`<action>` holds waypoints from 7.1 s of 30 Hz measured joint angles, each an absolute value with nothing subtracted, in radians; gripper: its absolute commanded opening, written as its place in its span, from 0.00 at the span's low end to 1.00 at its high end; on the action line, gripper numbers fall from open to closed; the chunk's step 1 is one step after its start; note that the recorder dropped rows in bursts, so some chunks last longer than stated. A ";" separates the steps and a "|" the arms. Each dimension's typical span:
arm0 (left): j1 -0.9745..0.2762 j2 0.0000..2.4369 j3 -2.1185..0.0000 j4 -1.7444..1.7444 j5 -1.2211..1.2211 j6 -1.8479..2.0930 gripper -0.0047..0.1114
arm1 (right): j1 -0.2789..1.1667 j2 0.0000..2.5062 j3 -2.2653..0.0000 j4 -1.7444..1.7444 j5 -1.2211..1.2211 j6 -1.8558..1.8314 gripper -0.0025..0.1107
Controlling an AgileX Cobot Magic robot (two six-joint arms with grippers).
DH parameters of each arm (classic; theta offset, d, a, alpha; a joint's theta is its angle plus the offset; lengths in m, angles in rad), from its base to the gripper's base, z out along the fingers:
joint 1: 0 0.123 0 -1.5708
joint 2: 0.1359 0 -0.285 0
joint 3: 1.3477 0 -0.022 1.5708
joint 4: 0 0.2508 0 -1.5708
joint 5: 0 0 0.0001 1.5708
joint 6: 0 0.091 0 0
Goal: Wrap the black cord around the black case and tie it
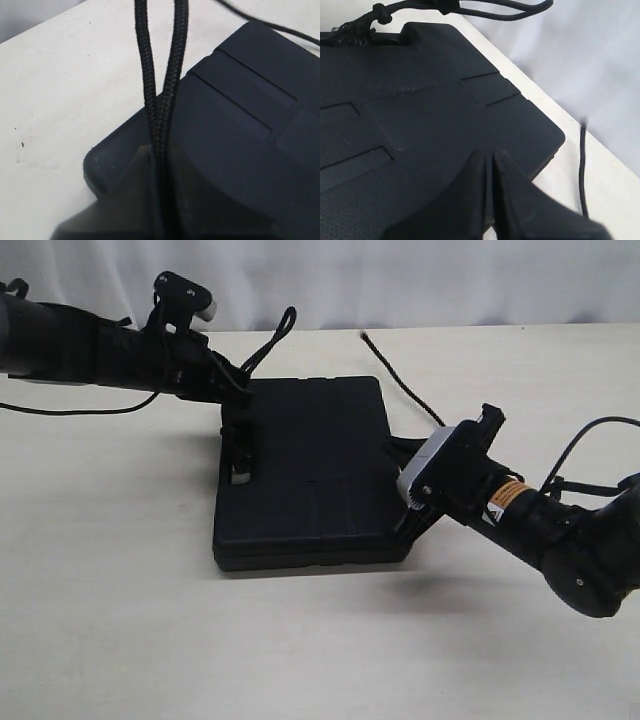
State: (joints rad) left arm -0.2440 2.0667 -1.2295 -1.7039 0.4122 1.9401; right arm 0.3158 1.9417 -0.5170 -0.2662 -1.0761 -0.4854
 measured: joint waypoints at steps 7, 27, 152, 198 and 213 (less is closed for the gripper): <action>-0.244 2.067 -1.229 -1.705 0.383 1.940 0.04 | 0.317 1.935 -0.530 -0.074 -1.032 -0.370 0.06; -0.244 2.067 -1.229 -1.705 0.480 1.940 0.04 | 0.084 2.217 -1.521 0.285 0.554 -0.212 0.45; -0.359 2.067 -1.229 -1.397 0.597 2.112 0.62 | 0.084 1.924 -0.970 1.742 0.818 -2.083 0.06; -0.376 2.094 -1.304 -1.733 0.741 1.733 0.13 | 0.084 1.954 -0.984 1.738 0.948 -2.083 0.06; -0.385 2.094 -1.333 -1.733 0.766 1.830 0.04 | 0.084 1.954 -0.990 1.668 0.737 -2.083 0.47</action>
State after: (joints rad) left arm -0.3848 2.0941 -1.3333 -1.7330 0.7658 1.8296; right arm 0.0841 1.9536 -0.9896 1.6677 0.7375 -2.0834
